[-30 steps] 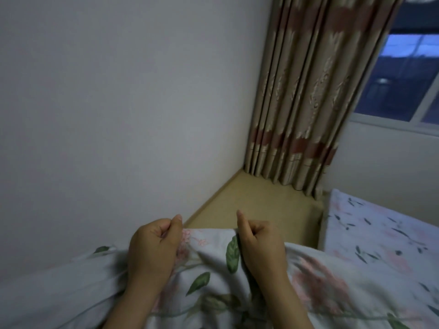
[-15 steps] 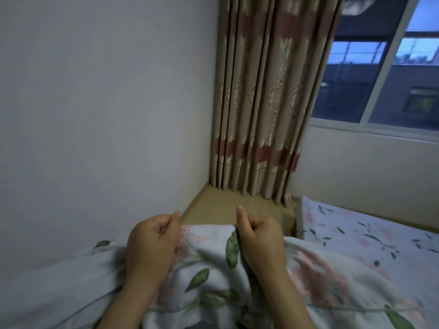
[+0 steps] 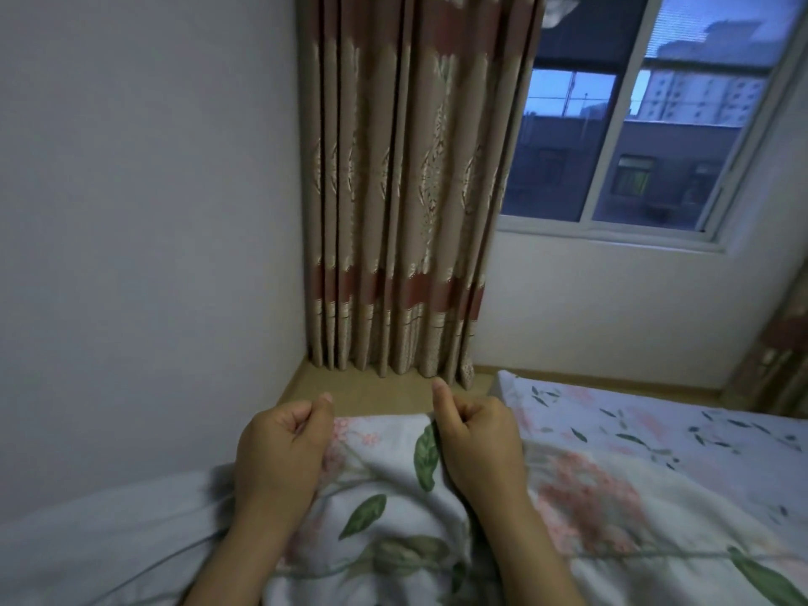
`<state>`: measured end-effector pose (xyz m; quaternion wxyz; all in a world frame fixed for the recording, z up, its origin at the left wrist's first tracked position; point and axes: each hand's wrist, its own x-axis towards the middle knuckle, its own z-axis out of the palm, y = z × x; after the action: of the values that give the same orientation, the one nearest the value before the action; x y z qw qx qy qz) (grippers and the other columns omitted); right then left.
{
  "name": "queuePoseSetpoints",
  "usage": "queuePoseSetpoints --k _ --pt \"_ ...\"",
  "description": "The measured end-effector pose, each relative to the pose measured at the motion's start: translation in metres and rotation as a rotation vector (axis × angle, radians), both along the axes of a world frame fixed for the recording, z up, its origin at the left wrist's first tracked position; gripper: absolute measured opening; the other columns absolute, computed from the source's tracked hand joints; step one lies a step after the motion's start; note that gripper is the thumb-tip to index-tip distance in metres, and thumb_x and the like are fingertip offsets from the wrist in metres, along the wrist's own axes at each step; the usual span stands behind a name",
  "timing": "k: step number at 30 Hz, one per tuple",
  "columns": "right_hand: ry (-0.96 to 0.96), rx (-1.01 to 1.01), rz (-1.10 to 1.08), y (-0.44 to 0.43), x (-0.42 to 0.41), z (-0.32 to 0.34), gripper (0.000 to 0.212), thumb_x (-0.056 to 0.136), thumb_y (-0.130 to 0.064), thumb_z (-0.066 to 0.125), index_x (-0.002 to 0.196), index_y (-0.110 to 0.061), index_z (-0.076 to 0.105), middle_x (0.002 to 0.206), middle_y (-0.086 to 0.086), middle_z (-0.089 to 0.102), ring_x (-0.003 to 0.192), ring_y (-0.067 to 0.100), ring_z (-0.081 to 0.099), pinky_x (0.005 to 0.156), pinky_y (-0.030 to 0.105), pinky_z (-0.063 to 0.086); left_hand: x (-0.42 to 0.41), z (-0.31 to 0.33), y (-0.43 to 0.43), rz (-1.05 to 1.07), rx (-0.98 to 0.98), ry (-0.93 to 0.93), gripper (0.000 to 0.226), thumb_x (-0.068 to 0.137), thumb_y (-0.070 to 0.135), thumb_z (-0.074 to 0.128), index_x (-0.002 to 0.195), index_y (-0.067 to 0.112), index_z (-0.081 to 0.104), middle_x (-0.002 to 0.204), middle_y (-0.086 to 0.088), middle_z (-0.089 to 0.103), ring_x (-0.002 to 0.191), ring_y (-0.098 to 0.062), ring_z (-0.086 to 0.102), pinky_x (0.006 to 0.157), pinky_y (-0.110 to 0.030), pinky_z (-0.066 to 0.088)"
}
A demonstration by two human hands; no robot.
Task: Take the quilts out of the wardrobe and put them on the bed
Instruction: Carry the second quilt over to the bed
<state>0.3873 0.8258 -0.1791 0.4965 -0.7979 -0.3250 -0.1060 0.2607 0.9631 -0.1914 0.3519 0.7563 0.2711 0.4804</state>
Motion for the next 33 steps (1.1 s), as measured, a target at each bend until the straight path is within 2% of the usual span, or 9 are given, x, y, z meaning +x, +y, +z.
queuePoseSetpoints --k 3,7,10,13,19,23,27,33 --pt "0.003 -0.005 -0.103 0.034 0.041 0.006 0.065 0.089 -0.045 0.05 0.039 -0.014 0.023 0.032 -0.001 0.027 0.035 0.011 0.026 0.045 0.032 0.023 0.05 0.01 0.041 -0.075 -0.017 -0.002 0.056 0.081 0.041 0.053 0.048 0.001 0.032 0.039 0.003 0.025 0.04 -0.008 0.026 0.041 -0.024 0.021" --pt "0.022 -0.012 -0.183 0.064 0.094 0.001 0.064 0.088 -0.051 0.047 0.039 -0.013 0.031 0.035 -0.002 0.027 0.034 0.01 0.025 0.044 0.032 0.026 0.109 0.009 0.073 -0.159 -0.055 -0.02 0.054 0.088 0.029 0.057 0.044 0.014 0.031 0.037 0.003 0.027 0.038 -0.008 0.026 0.039 -0.024 0.021" --pt "0.052 -0.02 -0.229 0.085 0.136 -0.006 0.064 0.088 -0.049 0.048 0.038 -0.013 0.031 0.035 -0.001 0.027 0.035 0.011 0.025 0.044 0.033 0.027 0.157 0.002 0.098 -0.2 -0.045 -0.002 0.053 0.089 0.026 0.058 0.044 0.016 0.031 0.038 0.003 0.027 0.039 -0.008 0.025 0.04 -0.023 0.02" --pt "0.046 -0.016 -0.252 0.105 0.177 -0.009 0.065 0.089 -0.045 0.051 0.037 -0.013 0.026 0.032 0.0 0.028 0.035 0.011 0.025 0.045 0.032 0.024 0.204 -0.003 0.12 -0.21 -0.056 -0.005 0.053 0.089 0.024 0.058 0.044 0.015 0.031 0.036 0.003 0.027 0.039 -0.009 0.026 0.04 -0.023 0.02" --pt "0.071 0.007 -0.256 0.147 0.291 -0.006 0.063 0.089 -0.047 0.05 0.037 -0.015 0.031 0.033 -0.002 0.033 0.036 0.012 0.026 0.045 0.031 0.023 0.327 -0.004 0.169 -0.249 -0.057 0.01 0.052 0.08 0.042 0.051 0.049 0.005 0.033 0.039 0.004 0.026 0.042 -0.007 0.026 0.043 -0.028 0.024" --pt "0.026 0.02 -0.272 0.169 0.369 0.008 0.063 0.09 -0.047 0.049 0.043 -0.014 0.023 0.035 -0.001 0.026 0.037 0.011 0.023 0.044 0.028 0.021 0.405 0.011 0.192 -0.262 -0.048 -0.018 0.053 0.085 0.038 0.055 0.048 0.006 0.034 0.038 0.004 0.028 0.041 -0.009 0.028 0.043 -0.028 0.026" --pt "0.013 0.01 -0.288 0.189 0.432 0.007 0.06 0.088 -0.051 0.046 0.045 -0.014 0.026 0.041 0.0 0.025 0.04 0.011 0.023 0.046 0.029 0.025 0.468 0.01 0.212 -0.316 -0.095 -0.047 0.054 0.089 0.031 0.057 0.045 0.012 0.034 0.038 0.005 0.027 0.042 -0.012 0.028 0.047 -0.026 0.029" --pt "0.024 -0.018 -0.332 0.228 0.526 -0.003 0.06 0.088 -0.051 0.046 0.046 -0.015 0.025 0.041 0.0 0.024 0.04 0.009 0.023 0.045 0.03 0.024 0.569 0.0 0.254 -0.344 -0.099 -0.019 0.051 0.09 0.027 0.056 0.043 0.016 0.038 0.037 0.004 0.029 0.04 -0.008 0.028 0.044 -0.026 0.027"
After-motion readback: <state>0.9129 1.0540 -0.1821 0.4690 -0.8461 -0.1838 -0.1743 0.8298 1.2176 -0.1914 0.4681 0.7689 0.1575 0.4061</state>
